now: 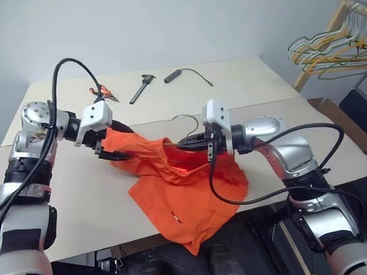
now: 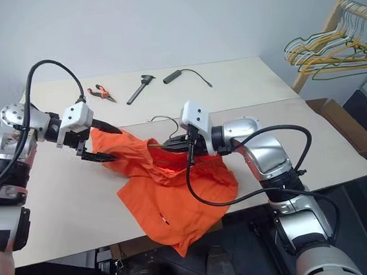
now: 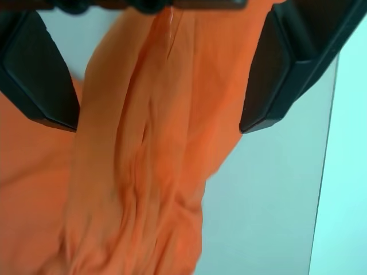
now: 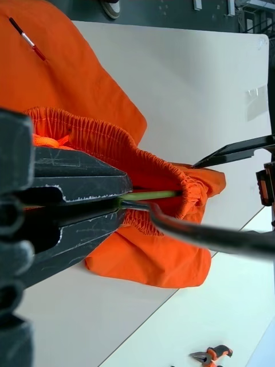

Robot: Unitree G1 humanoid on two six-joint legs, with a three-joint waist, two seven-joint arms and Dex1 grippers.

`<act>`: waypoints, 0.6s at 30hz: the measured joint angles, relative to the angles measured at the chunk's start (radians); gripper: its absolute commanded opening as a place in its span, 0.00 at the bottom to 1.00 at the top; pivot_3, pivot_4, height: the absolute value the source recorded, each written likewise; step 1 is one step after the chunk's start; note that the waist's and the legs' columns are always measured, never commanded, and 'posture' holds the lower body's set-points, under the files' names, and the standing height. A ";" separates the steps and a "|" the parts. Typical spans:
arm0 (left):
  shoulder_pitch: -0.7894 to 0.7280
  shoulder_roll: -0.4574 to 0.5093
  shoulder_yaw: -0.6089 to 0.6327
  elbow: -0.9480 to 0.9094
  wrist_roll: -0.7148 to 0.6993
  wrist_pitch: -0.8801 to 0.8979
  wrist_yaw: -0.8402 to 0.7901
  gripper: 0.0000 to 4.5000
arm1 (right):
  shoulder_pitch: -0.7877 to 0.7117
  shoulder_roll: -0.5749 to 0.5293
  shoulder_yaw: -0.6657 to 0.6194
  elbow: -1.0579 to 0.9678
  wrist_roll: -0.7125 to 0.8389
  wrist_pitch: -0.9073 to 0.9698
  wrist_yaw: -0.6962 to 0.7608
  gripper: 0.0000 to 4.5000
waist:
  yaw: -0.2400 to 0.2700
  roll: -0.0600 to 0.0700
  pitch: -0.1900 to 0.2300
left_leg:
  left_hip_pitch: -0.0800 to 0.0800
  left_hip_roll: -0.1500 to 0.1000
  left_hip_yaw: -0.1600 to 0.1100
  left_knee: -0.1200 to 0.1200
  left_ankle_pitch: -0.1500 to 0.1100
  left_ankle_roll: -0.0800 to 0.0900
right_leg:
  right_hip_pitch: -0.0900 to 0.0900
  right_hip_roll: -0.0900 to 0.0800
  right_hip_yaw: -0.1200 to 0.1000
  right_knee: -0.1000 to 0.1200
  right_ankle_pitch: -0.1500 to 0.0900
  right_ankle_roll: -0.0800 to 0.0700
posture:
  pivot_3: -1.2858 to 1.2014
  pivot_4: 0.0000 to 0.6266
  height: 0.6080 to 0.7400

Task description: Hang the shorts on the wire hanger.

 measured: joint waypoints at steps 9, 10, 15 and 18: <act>0.022 -0.001 -0.037 0.071 0.078 -0.102 0.012 0.66 | 0.004 -0.001 -0.020 0.000 0.001 0.000 0.002 0.00 | -0.001 0.000 0.000 | 0.000 0.000 0.000 0.000 0.000 0.000 | 0.000 0.000 0.000 0.000 0.000 0.000 | 0.45 0.11 1.00; 0.022 -0.001 -0.037 0.082 0.083 -0.108 0.020 0.58 | 0.007 -0.001 -0.022 0.000 0.001 0.000 0.001 0.00 | -0.001 0.000 0.000 | 0.000 0.000 0.000 0.000 0.000 0.000 | 0.000 0.000 0.000 0.000 0.000 0.000 | 0.45 0.11 1.00; 0.015 -0.003 -0.037 0.100 0.098 -0.115 0.028 0.22 | 0.013 -0.005 -0.023 -0.001 0.001 0.000 0.005 0.00 | -0.001 0.000 0.000 | 0.000 0.000 0.000 0.000 0.000 0.000 | 0.000 0.000 0.000 0.000 0.000 0.000 | 0.45 0.10 1.00; 0.007 -0.002 -0.037 0.110 0.109 -0.117 0.028 0.01 | 0.013 -0.015 -0.024 -0.001 0.001 0.000 0.008 0.00 | -0.001 0.000 0.000 | 0.000 0.000 0.000 0.000 0.000 0.000 | 0.000 0.000 0.000 0.000 0.000 0.000 | 0.46 0.09 1.00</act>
